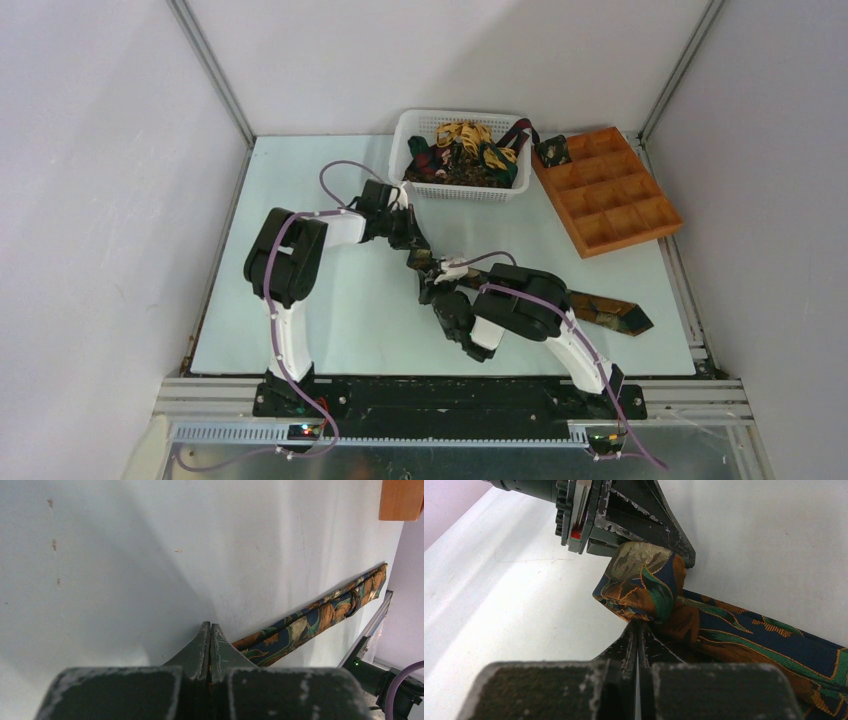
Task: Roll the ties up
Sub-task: Roll the tie at the center of the board.
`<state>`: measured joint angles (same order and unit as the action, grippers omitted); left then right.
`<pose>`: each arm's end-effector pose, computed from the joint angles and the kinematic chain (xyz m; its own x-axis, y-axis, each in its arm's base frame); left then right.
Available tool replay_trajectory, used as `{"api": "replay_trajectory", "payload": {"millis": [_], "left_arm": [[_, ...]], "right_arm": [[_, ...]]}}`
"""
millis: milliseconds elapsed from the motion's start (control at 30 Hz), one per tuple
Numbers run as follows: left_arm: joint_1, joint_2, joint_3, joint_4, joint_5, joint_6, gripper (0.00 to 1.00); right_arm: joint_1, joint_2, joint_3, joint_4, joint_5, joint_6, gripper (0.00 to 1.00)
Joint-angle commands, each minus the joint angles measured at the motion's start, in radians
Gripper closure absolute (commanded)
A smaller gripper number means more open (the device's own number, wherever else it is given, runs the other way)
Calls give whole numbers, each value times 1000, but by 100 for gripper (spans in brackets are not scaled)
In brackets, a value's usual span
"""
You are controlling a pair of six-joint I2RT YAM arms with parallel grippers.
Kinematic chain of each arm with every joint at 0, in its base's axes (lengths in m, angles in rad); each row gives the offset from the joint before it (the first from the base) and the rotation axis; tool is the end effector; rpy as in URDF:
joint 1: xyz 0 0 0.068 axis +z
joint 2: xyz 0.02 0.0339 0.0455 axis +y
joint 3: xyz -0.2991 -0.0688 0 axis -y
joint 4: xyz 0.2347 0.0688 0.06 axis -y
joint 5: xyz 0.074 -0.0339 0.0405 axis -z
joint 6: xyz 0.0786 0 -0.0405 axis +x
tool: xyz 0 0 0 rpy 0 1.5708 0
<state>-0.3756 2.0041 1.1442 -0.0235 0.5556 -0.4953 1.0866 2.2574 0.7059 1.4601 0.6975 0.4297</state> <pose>0.3881 -0.1976 0.1375 -0.9287 -0.0678 -0.3645 0.2064 0.7221 -0.6603 0.2345 0.3374 0.0991 -0.1972 0.3110 -0.9297 -0.3283 0.8726 0.3616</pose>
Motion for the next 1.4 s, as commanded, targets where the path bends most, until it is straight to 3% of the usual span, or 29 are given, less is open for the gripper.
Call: {"api": "replay_trajectory", "payload": {"millis": [0, 1367], "left_arm": [[3, -27, 8, -33, 11, 21, 100], [38, -5, 22, -83, 41, 80, 100]], "right_arm": [[15, -10, -4, 51, 35, -25, 100], [-16, -51, -8, 56, 0, -95, 100]]}}
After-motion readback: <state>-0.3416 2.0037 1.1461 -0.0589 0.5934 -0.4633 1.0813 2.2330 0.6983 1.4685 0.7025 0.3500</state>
